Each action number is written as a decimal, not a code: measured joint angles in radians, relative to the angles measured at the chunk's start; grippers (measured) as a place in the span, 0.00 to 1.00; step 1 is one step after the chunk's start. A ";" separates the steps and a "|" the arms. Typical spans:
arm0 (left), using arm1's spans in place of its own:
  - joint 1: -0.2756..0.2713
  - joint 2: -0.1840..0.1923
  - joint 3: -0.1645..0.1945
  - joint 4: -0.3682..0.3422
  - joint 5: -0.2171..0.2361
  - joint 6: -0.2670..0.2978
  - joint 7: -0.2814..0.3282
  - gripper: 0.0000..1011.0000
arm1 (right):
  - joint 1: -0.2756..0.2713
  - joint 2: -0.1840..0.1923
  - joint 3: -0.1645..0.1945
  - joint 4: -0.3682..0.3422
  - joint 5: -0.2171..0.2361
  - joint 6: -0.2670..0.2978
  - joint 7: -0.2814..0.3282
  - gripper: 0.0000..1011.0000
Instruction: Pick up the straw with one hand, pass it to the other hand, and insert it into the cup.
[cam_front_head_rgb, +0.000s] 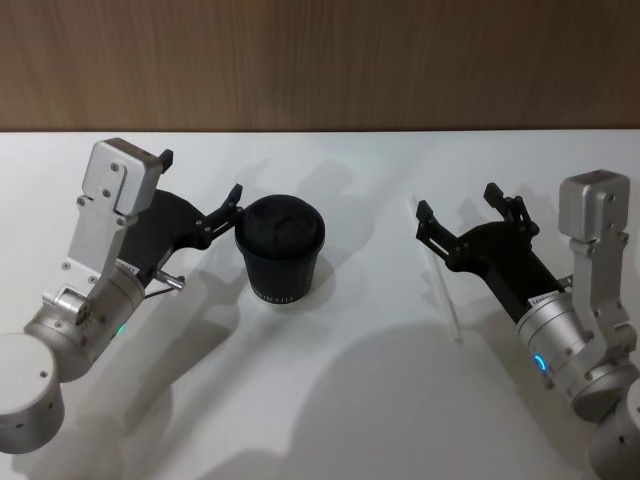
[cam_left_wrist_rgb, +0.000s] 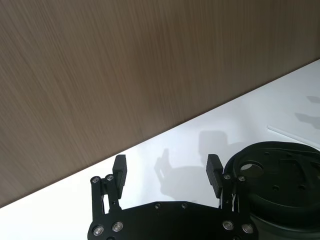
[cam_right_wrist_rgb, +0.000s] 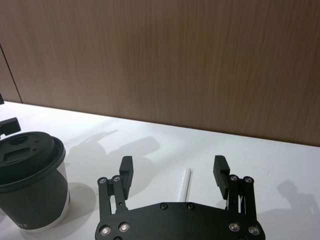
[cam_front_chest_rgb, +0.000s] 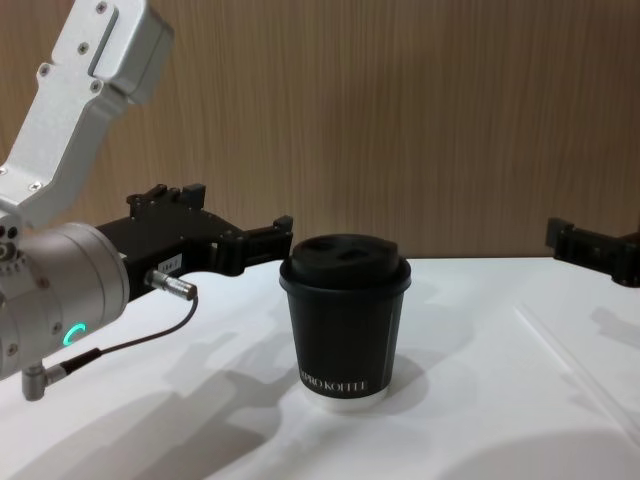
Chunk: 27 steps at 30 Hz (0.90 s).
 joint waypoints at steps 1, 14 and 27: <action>0.000 0.000 0.000 0.000 0.000 0.000 0.000 0.99 | 0.000 0.000 0.000 0.000 0.000 0.000 0.000 0.99; 0.000 0.000 0.000 0.000 0.000 0.000 0.000 0.99 | 0.000 0.000 0.000 0.000 0.000 0.000 0.000 0.99; 0.000 0.000 0.000 0.000 0.000 0.000 0.000 0.99 | 0.000 0.000 0.000 0.000 0.000 0.000 0.000 0.99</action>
